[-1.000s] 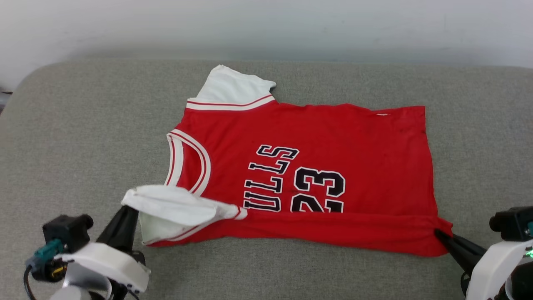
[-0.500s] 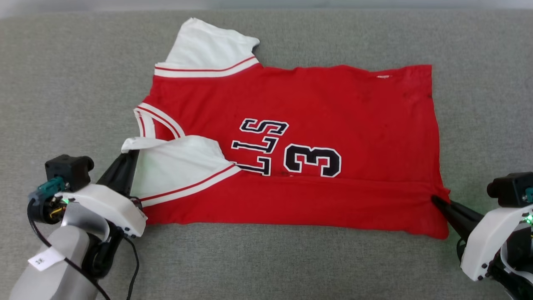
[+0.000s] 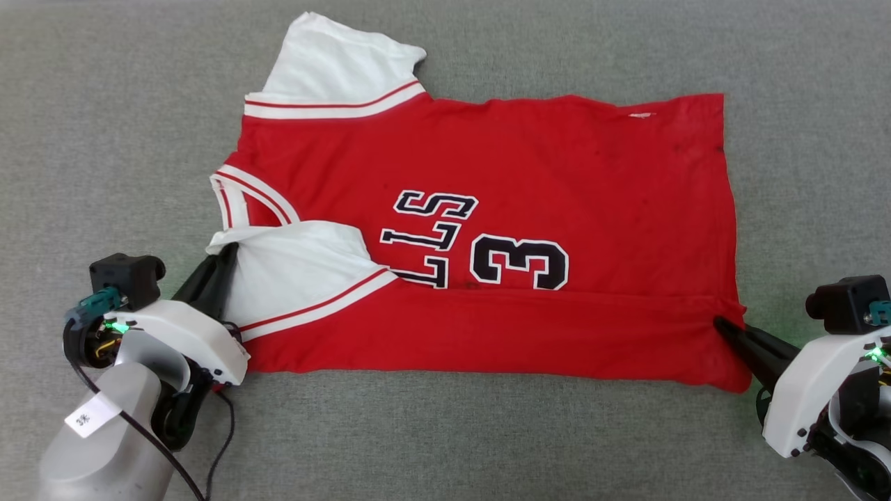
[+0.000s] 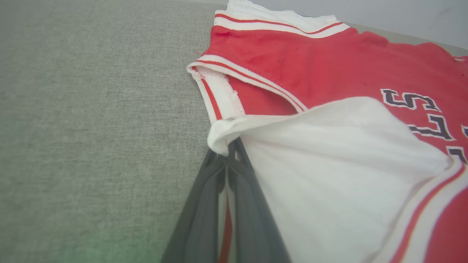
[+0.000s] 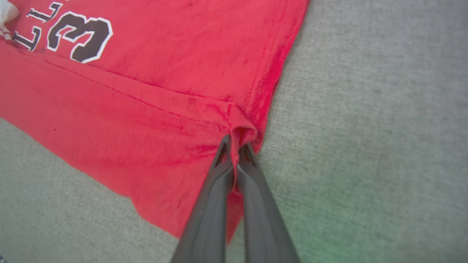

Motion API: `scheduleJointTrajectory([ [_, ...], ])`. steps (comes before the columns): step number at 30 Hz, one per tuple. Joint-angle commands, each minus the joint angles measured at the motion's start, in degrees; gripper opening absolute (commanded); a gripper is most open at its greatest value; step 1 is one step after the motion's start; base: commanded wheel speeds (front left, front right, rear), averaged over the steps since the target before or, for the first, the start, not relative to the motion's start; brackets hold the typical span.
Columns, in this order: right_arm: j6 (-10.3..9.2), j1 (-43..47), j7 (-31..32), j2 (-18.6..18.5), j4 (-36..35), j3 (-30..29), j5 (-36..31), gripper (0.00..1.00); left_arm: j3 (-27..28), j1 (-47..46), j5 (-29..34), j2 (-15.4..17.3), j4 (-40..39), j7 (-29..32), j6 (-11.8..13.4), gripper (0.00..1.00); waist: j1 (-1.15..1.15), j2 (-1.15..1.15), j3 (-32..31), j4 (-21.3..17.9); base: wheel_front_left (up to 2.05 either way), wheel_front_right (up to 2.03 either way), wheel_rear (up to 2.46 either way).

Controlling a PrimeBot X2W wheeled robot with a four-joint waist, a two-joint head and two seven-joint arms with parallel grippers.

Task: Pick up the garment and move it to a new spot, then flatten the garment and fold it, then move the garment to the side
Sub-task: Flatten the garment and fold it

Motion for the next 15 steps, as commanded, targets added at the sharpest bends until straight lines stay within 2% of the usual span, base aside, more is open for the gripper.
scheduleJointTrajectory([
  [1,-0.09,0.27,0.40,0.18,0.35,0.03,0.26,0.23,-0.30,-0.48,-0.03,0.08,0.98,-0.40,-0.16,1.00,-0.01,0.00,-1.01,0.36,0.00,0.00,0.00],
  [2,-0.09,0.42,0.22,0.09,0.08,-0.18,0.12,1.00,-0.51,-0.75,0.01,0.17,1.49,-0.52,-0.25,1.00,-0.01,0.00,-1.60,0.50,0.00,0.00,0.00],
  [8,-0.07,1.80,-0.27,0.45,-2.04,-1.78,-0.28,1.00,-2.14,-2.65,-0.48,2.43,1.43,1.78,-1.03,1.00,-0.01,0.00,-5.83,2.07,0.00,0.00,0.00],
  [9,-0.07,2.13,-0.20,0.51,-2.39,-1.99,-0.35,1.00,-2.58,-2.84,-0.84,2.86,0.96,3.22,-1.07,1.00,-0.01,0.00,-6.53,2.38,0.00,0.00,0.00],
  [10,-0.07,2.74,0.23,0.69,-3.45,-2.59,-0.72,1.00,-3.48,-4.12,-2.06,5.49,-1.79,7.06,-1.26,1.00,-0.01,0.00,-7.96,3.03,0.00,0.00,0.00],
  [15,-0.07,3.67,1.53,0.90,-4.43,-3.26,-1.22,1.00,-6.81,-6.18,-5.65,9.47,-8.22,17.17,-1.32,1.00,-0.01,0.00,-9.44,3.95,0.00,0.00,0.00],
])
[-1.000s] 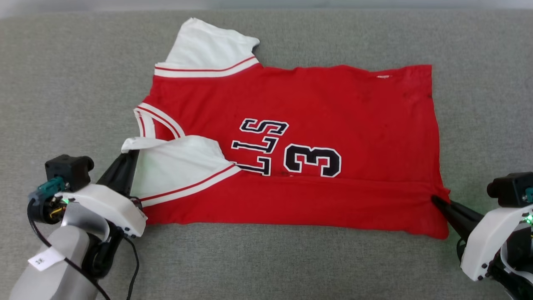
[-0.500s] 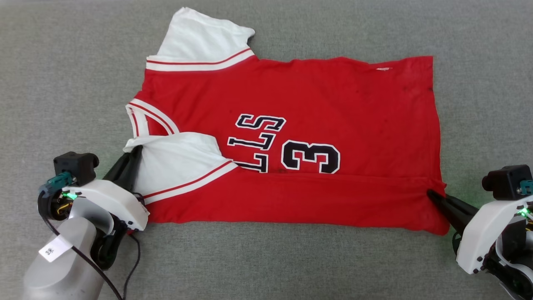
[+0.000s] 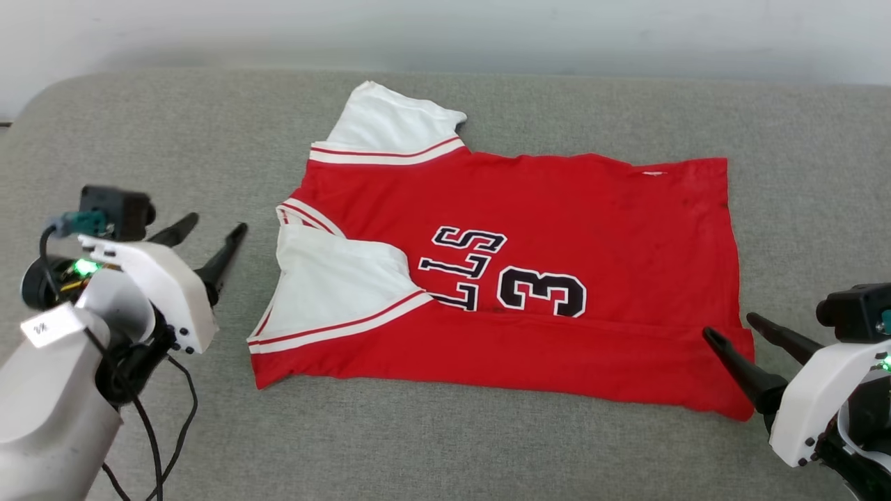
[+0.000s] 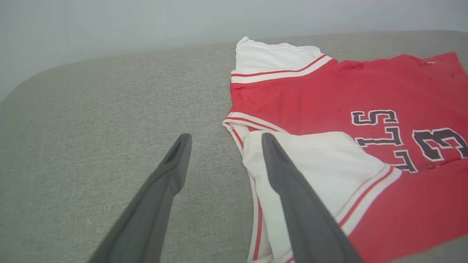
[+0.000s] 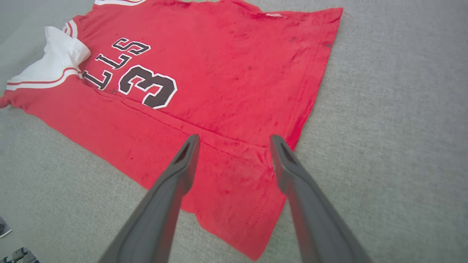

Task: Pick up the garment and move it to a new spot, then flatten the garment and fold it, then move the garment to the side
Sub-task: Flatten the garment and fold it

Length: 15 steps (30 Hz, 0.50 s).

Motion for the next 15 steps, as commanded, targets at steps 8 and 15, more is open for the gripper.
scheduleJointTrajectory([
  [8,-0.05,0.99,1.47,0.75,-0.91,-0.36,-0.61,1.00,-7.33,-4.12,-4.62,5.59,-8.67,19.58,-0.02,1.00,0.00,0.00,-1.17,0.40,0.00,0.00,0.00],
  [15,-0.05,0.05,2.08,1.10,-1.16,0.13,-0.69,1.00,-11.54,-4.64,-7.80,6.34,-9.61,30.67,-0.02,1.00,0.00,0.00,-0.38,-0.82,0.00,0.00,0.00],
])
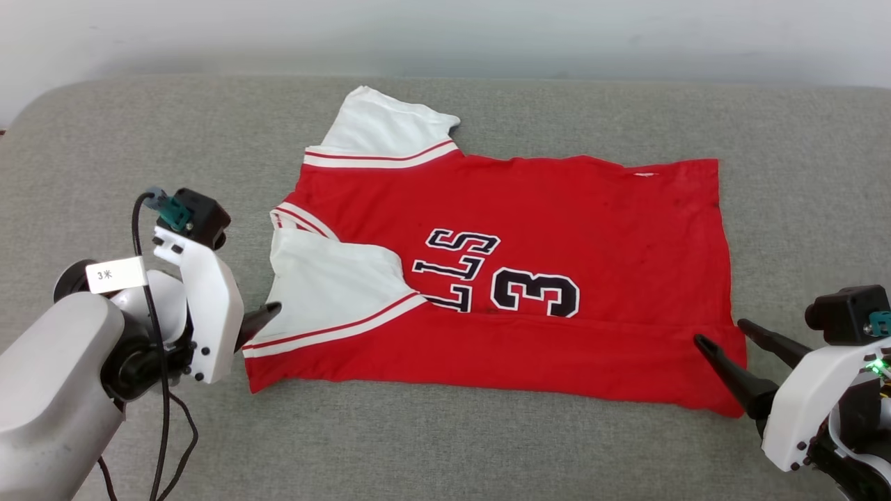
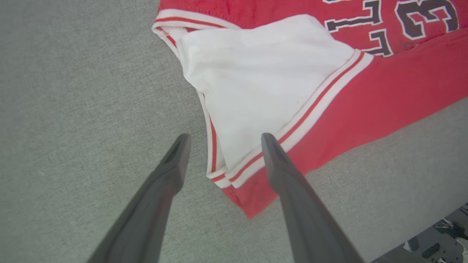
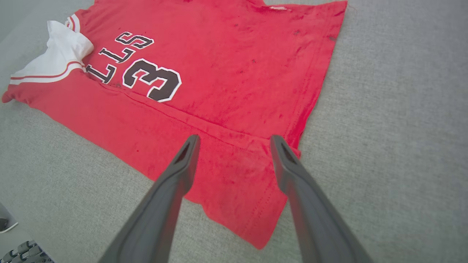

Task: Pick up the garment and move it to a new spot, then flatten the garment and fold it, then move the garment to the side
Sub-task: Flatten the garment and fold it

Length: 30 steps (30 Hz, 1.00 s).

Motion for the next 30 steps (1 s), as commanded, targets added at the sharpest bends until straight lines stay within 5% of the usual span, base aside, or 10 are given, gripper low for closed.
scheduleJointTrajectory([
  [1,-0.05,-0.63,0.01,0.40,-0.18,0.26,-0.15,1.00,-0.66,-0.10,-0.52,0.39,0.71,1.31,-0.01,1.00,0.00,0.00,0.45,-0.61,0.00,0.00,0.00],
  [20,-0.05,-4.21,-0.06,0.67,-0.28,1.06,-0.65,1.00,-11.59,5.29,-4.19,-1.20,10.17,5.08,-0.02,1.00,0.00,0.00,4.27,-3.87,0.00,0.00,0.00],
  [21,-0.05,-4.48,0.19,0.45,-0.39,1.07,-0.73,1.00,-12.20,5.35,-4.43,-1.44,10.39,4.91,-0.02,0.95,0.00,0.00,4.25,-3.89,0.00,0.00,0.00],
  [22,-0.05,-4.85,0.32,0.19,-0.59,1.07,-0.76,1.00,-12.55,5.21,-4.61,-1.59,10.54,4.45,-0.02,0.24,0.00,0.00,4.20,-3.86,0.00,0.00,0.00],
  [23,-0.05,-5.25,0.37,-0.02,-0.86,0.93,-0.82,1.00,-12.74,4.88,-4.91,-1.73,10.81,4.13,-0.02,0.00,0.00,0.00,4.11,-3.81,0.00,0.00,0.00],
  [30,-0.05,-8.28,2.99,-2.60,-2.81,-0.19,-1.11,1.00,-12.85,1.51,-4.35,-1.48,10.90,-0.69,0.08,0.00,0.00,0.00,2.12,-2.72,0.00,0.00,0.00],
])
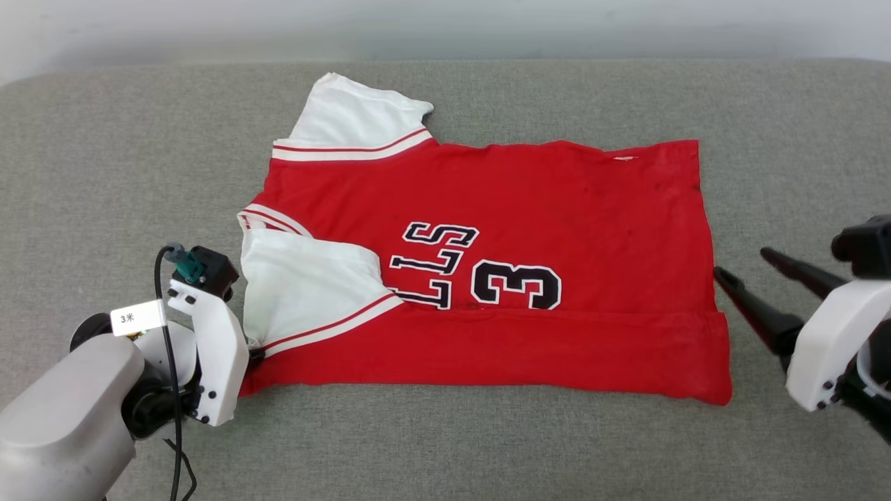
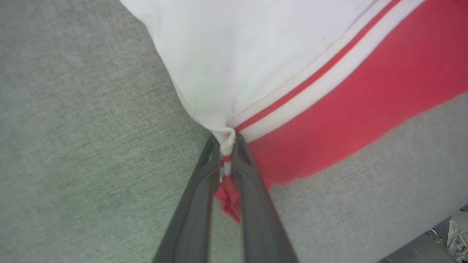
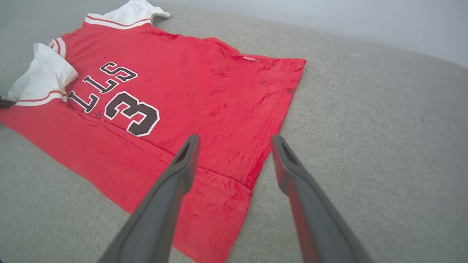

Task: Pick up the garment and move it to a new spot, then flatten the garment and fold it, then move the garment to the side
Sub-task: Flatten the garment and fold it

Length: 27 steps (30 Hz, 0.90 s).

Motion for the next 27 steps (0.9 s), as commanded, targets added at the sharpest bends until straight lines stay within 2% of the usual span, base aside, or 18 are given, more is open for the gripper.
scheduleJointTrajectory([
  [1,-0.05,-1.39,0.45,-0.58,-0.59,-0.27,-0.36,1.00,-1.54,1.14,0.12,-0.99,0.43,-0.23,0.19,0.00,0.01,0.00,-0.62,0.45,0.00,0.00,0.00],
  [6,-0.05,-4.17,4.92,-2.74,-1.44,-1.50,-0.56,1.00,-2.02,-0.81,1.60,0.19,-2.47,-3.82,0.17,0.00,0.01,0.00,-2.07,1.74,0.00,0.00,0.00],
  [13,-0.05,-5.10,19.45,-6.00,-1.22,0.59,0.96,1.00,-2.64,-1.94,2.50,0.91,-6.06,-6.77,0.16,0.00,0.01,0.00,-2.74,3.14,0.00,0.00,0.00],
  [17,-0.05,-3.63,25.31,-6.58,0.51,1.70,2.26,1.00,-2.46,-2.10,2.71,1.05,-7.48,-7.47,0.17,0.00,0.01,0.00,-2.40,3.72,0.00,0.00,0.00],
  [22,-0.05,-1.51,27.84,-5.85,3.73,3.37,2.13,1.00,-2.53,-3.16,3.45,0.83,-9.01,-7.88,0.47,0.00,0.01,0.00,-1.14,4.58,0.00,0.00,0.00],
  [27,-0.05,-0.26,26.02,-3.96,7.73,5.20,0.98,1.00,-2.52,-3.51,3.95,0.67,-9.97,-8.28,0.76,0.00,0.01,0.00,0.52,5.09,0.00,0.00,0.00],
])
